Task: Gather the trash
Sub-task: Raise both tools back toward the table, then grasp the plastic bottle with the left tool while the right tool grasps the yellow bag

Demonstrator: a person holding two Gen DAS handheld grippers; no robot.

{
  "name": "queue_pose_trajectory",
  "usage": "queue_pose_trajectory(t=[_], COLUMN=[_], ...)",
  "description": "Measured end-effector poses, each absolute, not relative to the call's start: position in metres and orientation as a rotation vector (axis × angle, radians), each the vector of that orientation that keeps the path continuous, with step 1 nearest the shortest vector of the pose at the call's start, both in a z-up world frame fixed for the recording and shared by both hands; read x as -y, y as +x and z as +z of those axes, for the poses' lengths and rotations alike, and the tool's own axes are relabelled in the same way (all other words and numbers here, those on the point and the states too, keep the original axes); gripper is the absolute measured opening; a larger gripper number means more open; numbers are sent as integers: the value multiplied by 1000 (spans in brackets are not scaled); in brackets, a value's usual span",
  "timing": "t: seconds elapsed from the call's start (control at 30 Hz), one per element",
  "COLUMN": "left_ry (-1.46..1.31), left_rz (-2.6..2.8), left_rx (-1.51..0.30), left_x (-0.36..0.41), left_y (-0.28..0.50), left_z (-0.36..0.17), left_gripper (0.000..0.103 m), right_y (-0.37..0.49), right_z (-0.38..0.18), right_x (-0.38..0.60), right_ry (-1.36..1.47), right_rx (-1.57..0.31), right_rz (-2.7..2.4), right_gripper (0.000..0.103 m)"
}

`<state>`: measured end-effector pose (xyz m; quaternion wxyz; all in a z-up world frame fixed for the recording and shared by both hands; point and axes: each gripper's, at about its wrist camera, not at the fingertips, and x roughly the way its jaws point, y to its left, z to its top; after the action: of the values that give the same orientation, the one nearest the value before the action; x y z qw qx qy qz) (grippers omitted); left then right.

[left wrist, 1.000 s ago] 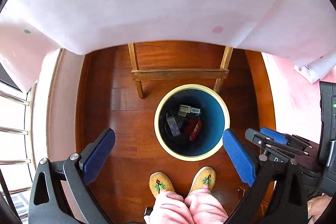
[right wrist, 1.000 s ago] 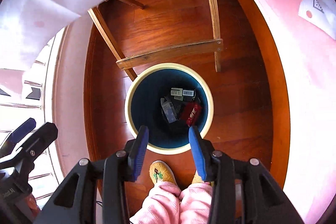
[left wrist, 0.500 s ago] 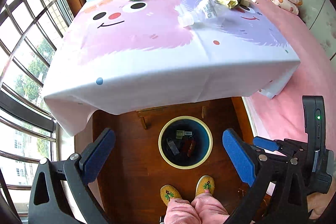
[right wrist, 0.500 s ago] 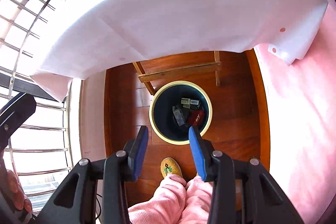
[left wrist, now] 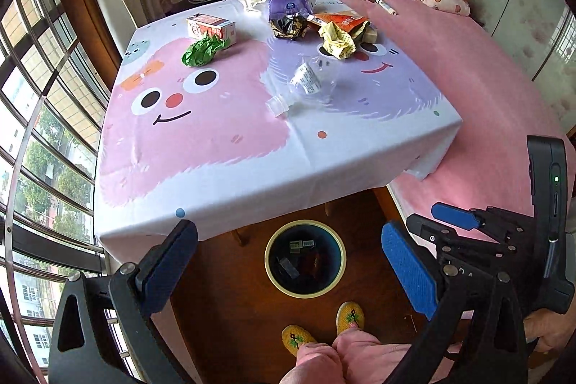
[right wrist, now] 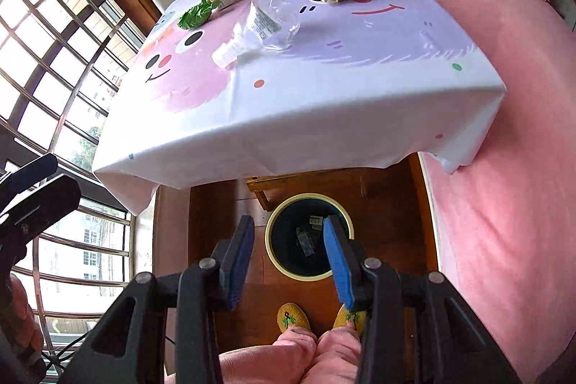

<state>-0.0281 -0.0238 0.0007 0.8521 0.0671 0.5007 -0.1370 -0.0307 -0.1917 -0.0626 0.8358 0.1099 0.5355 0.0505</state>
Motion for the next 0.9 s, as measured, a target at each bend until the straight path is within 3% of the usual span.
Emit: queue_pose_trajectory(t=[0.37,0.63,0.9], left_ry=[151,95,142], left_rz=[-347,-408,-335], left_rx=[-946,-1018,-1094], left_x=[31,47,81], left_y=[18,80,167], left_z=[34,12,-38], left_gripper=[101,101,101], right_y=[-9,24,116], right_z=[-9,-2,-18], right_x=[205,223,260], right_ry=[231,236,201], right_rx=[-976,-971,-1003], right_rz=[28,33,131], right_gripper=[40,40,40])
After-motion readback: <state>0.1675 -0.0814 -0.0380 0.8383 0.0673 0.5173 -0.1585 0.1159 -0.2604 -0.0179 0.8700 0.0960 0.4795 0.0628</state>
